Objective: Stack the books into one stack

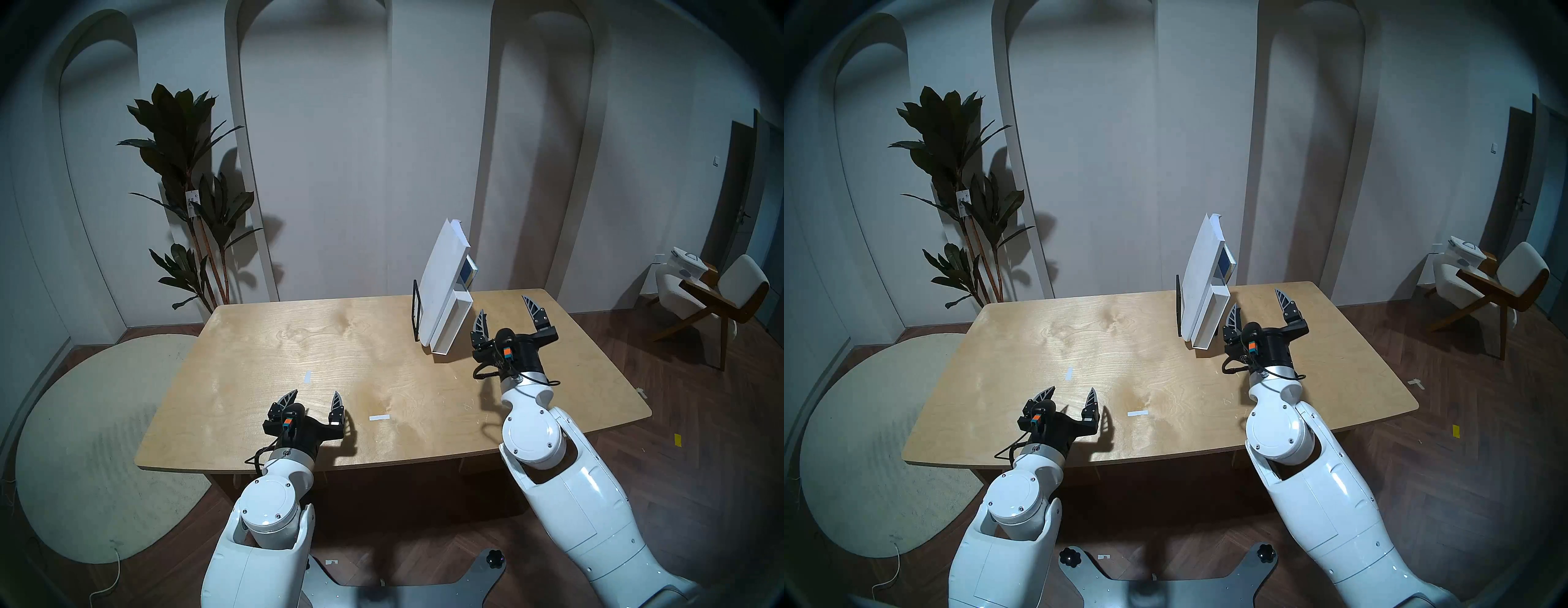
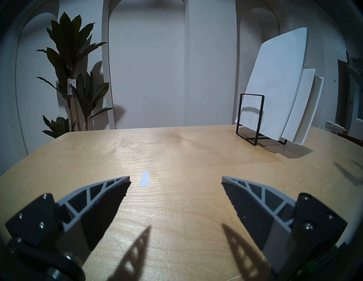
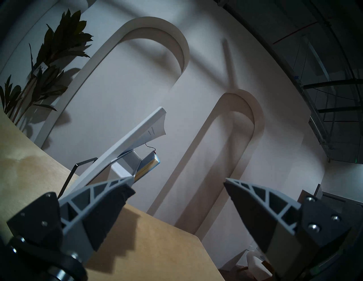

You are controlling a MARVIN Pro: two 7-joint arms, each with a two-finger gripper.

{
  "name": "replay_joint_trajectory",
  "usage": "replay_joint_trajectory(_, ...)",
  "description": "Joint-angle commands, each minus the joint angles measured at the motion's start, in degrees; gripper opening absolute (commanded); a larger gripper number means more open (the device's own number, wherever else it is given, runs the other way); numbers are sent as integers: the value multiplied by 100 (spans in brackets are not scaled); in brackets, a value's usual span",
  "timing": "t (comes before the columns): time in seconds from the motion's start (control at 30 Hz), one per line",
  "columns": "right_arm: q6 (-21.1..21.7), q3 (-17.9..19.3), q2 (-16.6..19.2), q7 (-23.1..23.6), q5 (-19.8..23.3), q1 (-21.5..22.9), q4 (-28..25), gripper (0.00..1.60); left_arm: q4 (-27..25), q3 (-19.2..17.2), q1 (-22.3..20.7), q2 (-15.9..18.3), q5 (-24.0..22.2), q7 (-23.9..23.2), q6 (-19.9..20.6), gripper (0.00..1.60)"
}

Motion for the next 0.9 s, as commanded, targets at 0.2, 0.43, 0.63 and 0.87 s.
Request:
replay_joint_trajectory(0.2,-144,82,-777,201,-142,881,482,160,-99,-9,-45,-2,-1,5,-28,160)
replay_joint_trajectory(0.43,-320,140,-1220,380,-51,1353,996,160,-95,-9,-47,-2,-1,3,-29,160)
replay_joint_trajectory(0.63,-504,130,-1422,367,-60,1655,1448,160,-99,-10,-45,-3,0,3,-30,160)
replay_joint_trajectory(0.87,-927,231,-1612,562,227,2077,2160,160,-108,-11,-41,-4,0,3,-30,160)
